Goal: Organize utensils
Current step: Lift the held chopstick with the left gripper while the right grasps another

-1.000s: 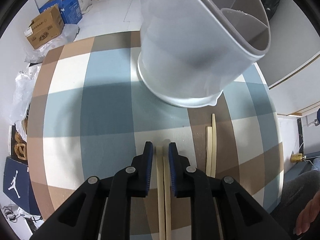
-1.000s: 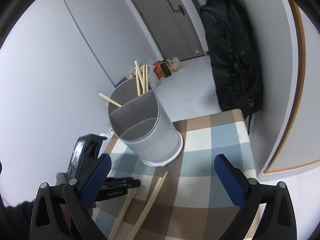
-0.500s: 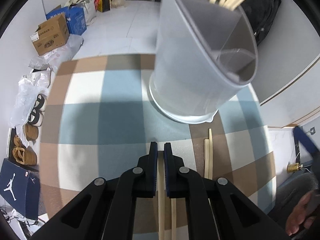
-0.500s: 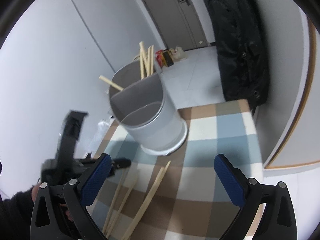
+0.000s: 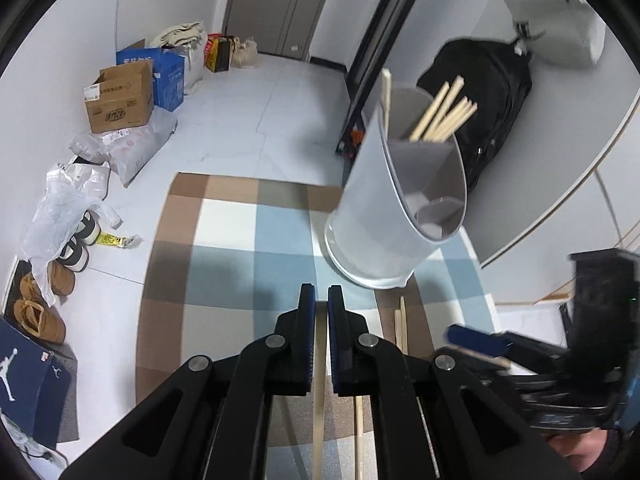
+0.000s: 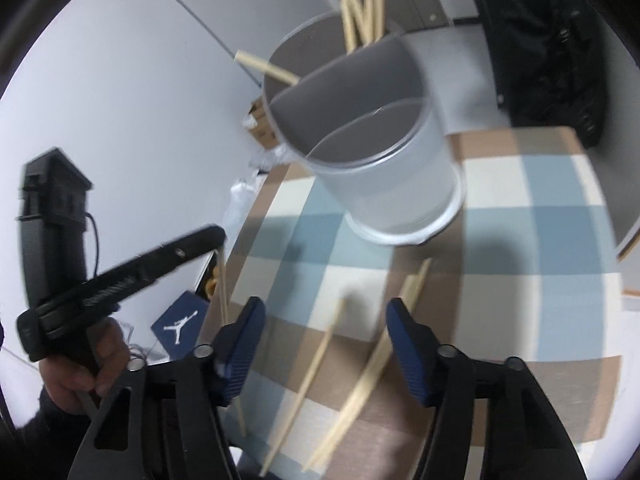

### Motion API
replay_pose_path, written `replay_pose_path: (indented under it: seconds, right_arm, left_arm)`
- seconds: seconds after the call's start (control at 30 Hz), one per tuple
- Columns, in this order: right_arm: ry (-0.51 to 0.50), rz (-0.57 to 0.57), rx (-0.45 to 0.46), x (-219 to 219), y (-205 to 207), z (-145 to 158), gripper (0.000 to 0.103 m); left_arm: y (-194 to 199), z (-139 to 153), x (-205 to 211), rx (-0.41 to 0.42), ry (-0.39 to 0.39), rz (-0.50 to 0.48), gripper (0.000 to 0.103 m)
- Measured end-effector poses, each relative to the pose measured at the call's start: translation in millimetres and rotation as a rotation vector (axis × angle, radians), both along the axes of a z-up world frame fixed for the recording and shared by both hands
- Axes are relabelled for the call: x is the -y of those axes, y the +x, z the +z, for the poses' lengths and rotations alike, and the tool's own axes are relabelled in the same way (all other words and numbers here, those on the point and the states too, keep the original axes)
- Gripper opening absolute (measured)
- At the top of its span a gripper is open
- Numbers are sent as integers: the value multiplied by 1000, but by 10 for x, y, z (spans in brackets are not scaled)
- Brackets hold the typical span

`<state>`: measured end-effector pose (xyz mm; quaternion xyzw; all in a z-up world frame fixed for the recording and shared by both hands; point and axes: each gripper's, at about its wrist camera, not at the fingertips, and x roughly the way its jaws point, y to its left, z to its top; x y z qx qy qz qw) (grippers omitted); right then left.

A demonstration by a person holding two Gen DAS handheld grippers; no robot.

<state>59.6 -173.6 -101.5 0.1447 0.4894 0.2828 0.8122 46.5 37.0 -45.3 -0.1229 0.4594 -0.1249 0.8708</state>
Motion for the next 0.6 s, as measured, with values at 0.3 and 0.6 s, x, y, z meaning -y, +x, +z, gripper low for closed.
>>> replay_pose_path:
  seconds: [0.3,0.6]
  right_arm:
    - [-164,69,-73,-495,147,-179,37]
    - [-367,70,-141,-722,277,-404,23]
  left_arm:
    - [-80,84,-280,59,-50,23,2]
    - [-129,169,-521,100,-106,53,2]
